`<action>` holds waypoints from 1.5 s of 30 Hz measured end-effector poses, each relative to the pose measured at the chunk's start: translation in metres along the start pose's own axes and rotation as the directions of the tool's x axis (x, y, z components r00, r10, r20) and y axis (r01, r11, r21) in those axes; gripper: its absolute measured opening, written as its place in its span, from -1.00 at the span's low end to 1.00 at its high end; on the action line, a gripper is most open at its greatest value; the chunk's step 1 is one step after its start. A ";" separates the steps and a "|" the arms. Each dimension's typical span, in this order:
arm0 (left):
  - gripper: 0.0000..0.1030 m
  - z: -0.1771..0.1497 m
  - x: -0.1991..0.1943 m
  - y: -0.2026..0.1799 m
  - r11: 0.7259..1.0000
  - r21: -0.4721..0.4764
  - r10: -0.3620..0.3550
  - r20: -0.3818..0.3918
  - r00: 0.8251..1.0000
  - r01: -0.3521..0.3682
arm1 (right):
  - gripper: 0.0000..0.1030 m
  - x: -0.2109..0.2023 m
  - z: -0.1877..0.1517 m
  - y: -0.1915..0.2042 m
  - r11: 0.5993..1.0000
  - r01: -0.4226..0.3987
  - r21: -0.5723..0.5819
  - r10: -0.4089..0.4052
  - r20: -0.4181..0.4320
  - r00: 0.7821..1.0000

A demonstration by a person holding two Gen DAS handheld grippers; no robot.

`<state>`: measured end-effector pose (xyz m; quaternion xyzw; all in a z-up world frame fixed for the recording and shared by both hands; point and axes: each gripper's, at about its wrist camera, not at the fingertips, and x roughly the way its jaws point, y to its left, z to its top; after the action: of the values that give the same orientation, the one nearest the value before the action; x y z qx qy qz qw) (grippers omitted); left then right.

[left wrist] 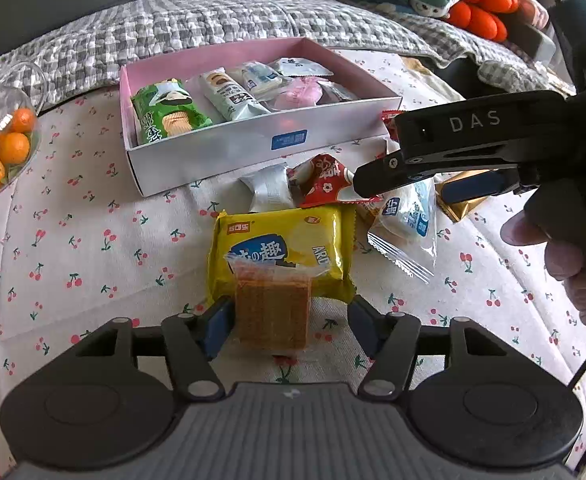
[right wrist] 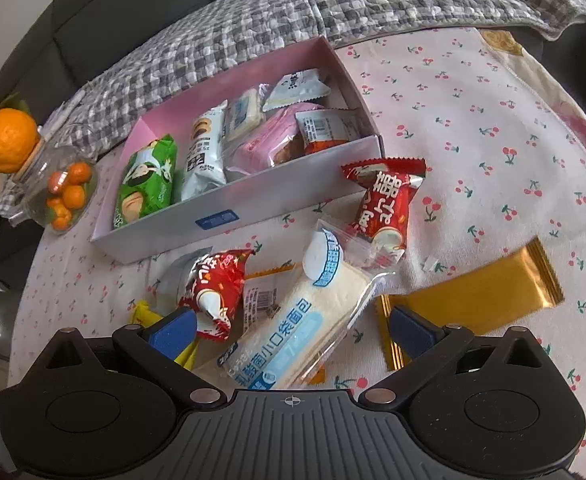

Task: Organize snacks
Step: 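Lift both held packs and carry them toward the pink box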

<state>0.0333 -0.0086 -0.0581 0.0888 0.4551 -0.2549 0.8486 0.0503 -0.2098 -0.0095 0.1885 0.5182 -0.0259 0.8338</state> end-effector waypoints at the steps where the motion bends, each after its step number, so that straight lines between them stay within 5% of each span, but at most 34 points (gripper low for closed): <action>1: -0.06 0.000 0.000 0.000 1.000 -0.002 -0.006 -0.004 1.000 0.006 | 1.00 0.000 0.000 0.001 1.000 0.006 -0.005 -0.006 0.002 1.000; 9: -0.25 0.000 -0.002 0.003 1.000 -0.016 -0.003 -0.018 1.000 0.003 | 0.89 0.001 0.000 0.004 0.998 0.042 -0.037 -0.042 0.001 0.999; 16: -0.30 -0.001 -0.003 0.002 1.000 -0.020 -0.003 -0.020 1.000 0.002 | 0.61 -0.003 0.000 0.000 0.997 0.058 -0.041 -0.059 -0.013 0.998; 19: -0.31 0.000 -0.004 0.003 1.000 -0.025 -0.004 -0.023 1.000 0.004 | 0.41 -0.005 0.000 -0.001 0.998 0.059 -0.037 -0.060 -0.024 0.998; 21: -0.32 0.001 -0.004 0.003 1.000 -0.029 -0.007 -0.027 1.000 0.007 | 0.08 -0.006 0.000 -0.003 0.998 0.048 -0.031 -0.050 -0.045 0.998; 27: -0.36 0.000 -0.007 0.008 0.999 -0.047 -0.016 -0.042 0.999 0.014 | -0.29 -0.009 -0.003 -0.006 0.999 0.049 -0.023 -0.050 -0.078 0.996; 45: -0.38 0.000 -0.028 0.011 0.998 -0.052 -0.023 -0.010 1.000 0.023 | -0.42 -0.028 -0.001 -0.017 1.000 0.001 0.006 0.000 -0.077 0.997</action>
<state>0.0268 0.0107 -0.0361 0.0630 0.4668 -0.2523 0.8453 0.0319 -0.2296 0.0097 0.1918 0.5500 -0.0202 0.8126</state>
